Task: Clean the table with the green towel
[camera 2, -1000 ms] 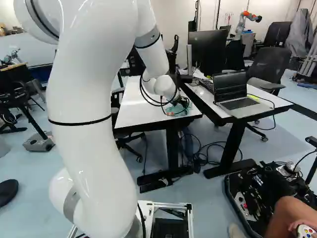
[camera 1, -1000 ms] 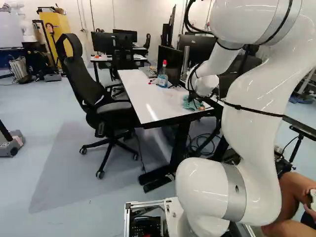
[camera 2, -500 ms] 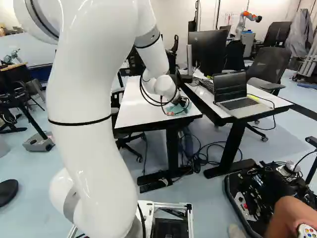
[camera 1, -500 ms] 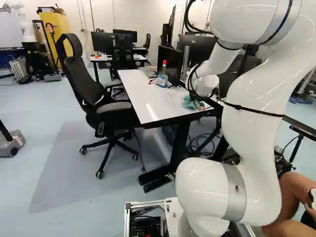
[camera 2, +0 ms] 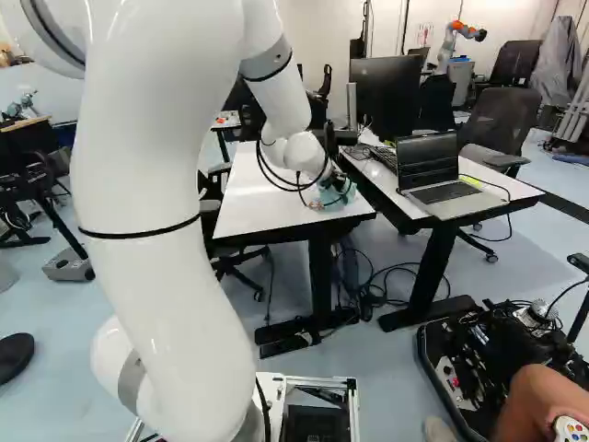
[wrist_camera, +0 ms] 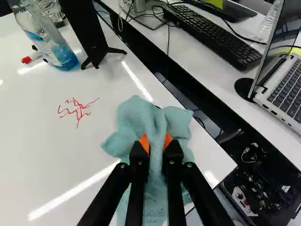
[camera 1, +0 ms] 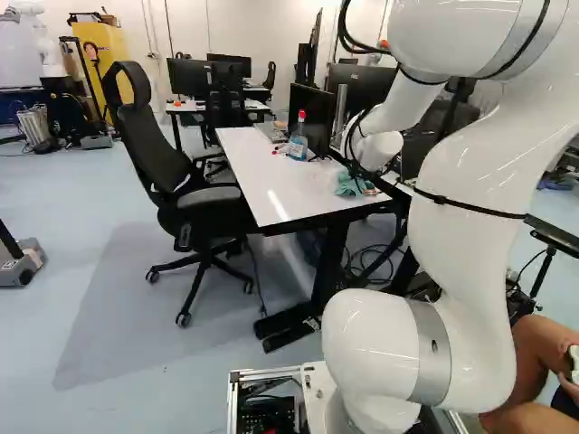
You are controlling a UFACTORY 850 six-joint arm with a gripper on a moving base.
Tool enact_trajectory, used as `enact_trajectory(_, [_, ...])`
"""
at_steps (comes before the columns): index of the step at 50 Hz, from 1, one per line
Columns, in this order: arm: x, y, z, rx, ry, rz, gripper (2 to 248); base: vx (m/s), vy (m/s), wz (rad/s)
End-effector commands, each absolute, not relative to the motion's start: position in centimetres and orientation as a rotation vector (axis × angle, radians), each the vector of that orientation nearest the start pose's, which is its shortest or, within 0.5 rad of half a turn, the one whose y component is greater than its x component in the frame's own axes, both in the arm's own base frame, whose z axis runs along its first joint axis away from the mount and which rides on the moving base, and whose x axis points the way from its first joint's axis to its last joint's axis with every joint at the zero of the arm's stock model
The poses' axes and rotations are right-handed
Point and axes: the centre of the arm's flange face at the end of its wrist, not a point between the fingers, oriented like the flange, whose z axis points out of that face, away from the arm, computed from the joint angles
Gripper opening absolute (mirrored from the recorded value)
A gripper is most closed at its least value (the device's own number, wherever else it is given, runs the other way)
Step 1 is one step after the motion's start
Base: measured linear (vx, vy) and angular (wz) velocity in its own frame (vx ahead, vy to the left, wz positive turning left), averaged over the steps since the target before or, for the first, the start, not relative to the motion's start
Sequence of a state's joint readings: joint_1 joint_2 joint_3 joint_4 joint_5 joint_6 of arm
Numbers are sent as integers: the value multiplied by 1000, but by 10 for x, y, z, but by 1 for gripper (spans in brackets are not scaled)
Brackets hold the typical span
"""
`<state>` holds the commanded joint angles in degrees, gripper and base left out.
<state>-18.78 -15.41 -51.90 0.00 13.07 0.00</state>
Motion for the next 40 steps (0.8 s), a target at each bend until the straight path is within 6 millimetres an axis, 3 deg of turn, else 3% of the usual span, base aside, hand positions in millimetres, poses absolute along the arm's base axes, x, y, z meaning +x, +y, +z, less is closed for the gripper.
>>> enact_trajectory(40, [532, -144, 474, -2884, 383, -1475, 49, 0, 0, 0])
